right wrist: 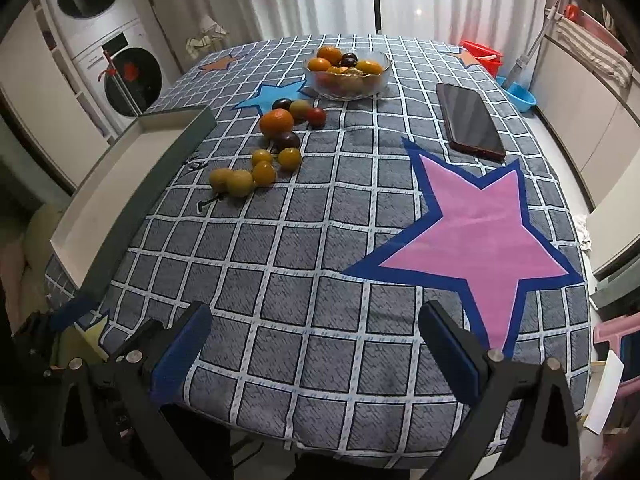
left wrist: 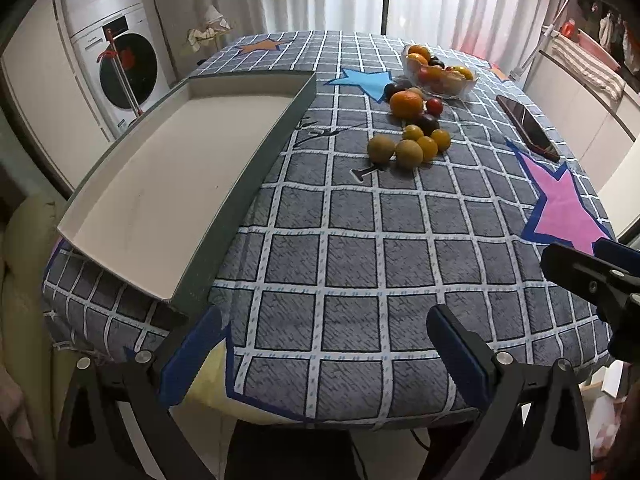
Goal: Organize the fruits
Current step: 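Move both tools toward the cluster of yellow fruits, then grasp a small yellow fruit with the right tool while the left tool grasps a large yellow fruit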
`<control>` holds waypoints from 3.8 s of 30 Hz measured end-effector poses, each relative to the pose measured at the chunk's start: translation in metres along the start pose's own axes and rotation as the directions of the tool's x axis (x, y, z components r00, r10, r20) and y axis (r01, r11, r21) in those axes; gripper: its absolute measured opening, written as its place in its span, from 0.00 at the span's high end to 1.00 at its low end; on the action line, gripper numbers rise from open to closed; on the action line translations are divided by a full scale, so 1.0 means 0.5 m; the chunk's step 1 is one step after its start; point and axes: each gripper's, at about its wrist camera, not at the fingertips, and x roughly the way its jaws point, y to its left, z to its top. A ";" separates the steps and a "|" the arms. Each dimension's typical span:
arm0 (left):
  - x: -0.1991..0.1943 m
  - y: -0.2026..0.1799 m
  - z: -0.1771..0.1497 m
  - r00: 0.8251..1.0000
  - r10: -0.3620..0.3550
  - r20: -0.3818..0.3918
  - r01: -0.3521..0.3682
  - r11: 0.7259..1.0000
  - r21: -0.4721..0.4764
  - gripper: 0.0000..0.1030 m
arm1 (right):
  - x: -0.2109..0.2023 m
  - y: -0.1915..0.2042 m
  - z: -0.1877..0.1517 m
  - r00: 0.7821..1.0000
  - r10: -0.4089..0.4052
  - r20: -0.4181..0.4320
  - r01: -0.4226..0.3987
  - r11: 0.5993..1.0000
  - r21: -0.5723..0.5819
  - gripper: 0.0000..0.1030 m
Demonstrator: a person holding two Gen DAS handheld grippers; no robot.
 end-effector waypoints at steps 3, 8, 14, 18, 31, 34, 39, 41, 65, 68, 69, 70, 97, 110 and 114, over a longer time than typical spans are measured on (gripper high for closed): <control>0.009 0.003 -0.002 1.000 0.000 -0.012 0.000 1.000 -0.003 0.00 | 0.005 -0.004 -0.001 1.000 0.005 -0.009 -0.005 1.000 0.008 0.00; 0.017 0.003 0.000 1.000 0.011 -0.020 -0.011 1.000 0.002 0.00 | 0.014 -0.012 0.001 1.000 0.004 -0.018 -0.004 1.000 0.018 0.00; 0.025 0.001 -0.002 0.999 0.018 -0.030 -0.018 1.000 0.007 0.00 | 0.028 -0.022 0.005 1.000 0.004 -0.031 -0.003 1.000 0.022 0.00; 0.034 -0.004 0.000 0.999 0.027 -0.041 -0.026 1.000 0.015 0.00 | 0.037 -0.032 0.005 0.999 0.007 -0.041 -0.006 0.999 0.034 0.00; 0.060 -0.014 0.016 0.996 0.045 -0.071 -0.044 0.999 0.028 0.00 | 0.062 -0.065 0.021 0.998 0.013 -0.059 -0.009 0.998 0.066 0.00; 0.065 -0.015 0.020 0.996 0.047 -0.079 -0.045 0.999 0.029 0.00 | 0.069 -0.070 0.023 0.998 0.015 -0.065 -0.010 0.997 0.072 0.00; 0.072 -0.017 0.027 0.995 0.053 -0.084 -0.051 0.998 0.032 0.00 | 0.076 -0.079 0.026 0.997 0.017 -0.070 -0.011 0.997 0.080 0.00; 0.075 -0.018 0.028 0.995 0.055 -0.088 -0.052 0.998 0.035 0.00 | 0.079 -0.082 0.028 0.997 0.016 -0.071 -0.010 0.997 0.082 0.00; 0.097 -0.020 0.056 0.994 0.056 -0.099 -0.053 0.998 0.042 0.00 | 0.091 -0.093 0.035 0.997 0.021 -0.076 -0.014 0.996 0.090 0.00; 0.103 -0.026 0.064 0.994 0.053 -0.097 -0.048 0.997 0.053 0.00 | 0.091 -0.092 0.034 0.997 0.021 -0.076 -0.014 0.996 0.090 0.00; 0.106 -0.029 0.067 0.994 0.051 -0.096 -0.046 0.997 0.056 0.00 | 0.091 -0.093 0.036 0.997 0.020 -0.076 -0.013 0.996 0.091 0.00; 0.108 -0.031 0.070 0.994 0.049 -0.095 -0.043 0.997 0.059 0.00 | 0.092 -0.094 0.038 0.997 0.019 -0.077 -0.012 0.996 0.090 0.00; 0.177 -0.011 0.170 1.000 -0.004 0.015 0.003 0.998 0.064 0.00 | 0.178 -0.043 0.159 0.996 -0.057 -0.072 0.053 0.997 -0.052 0.00; 0.171 -0.031 0.184 0.998 0.032 0.045 -0.040 0.984 0.171 0.00 | 0.224 0.033 0.213 0.999 0.044 -0.014 -0.046 0.982 -0.182 0.13; 0.167 -0.025 0.191 0.999 0.020 0.051 -0.028 0.987 0.159 0.00 | 0.226 0.051 0.218 0.993 0.114 -0.019 -0.116 0.976 -0.182 0.30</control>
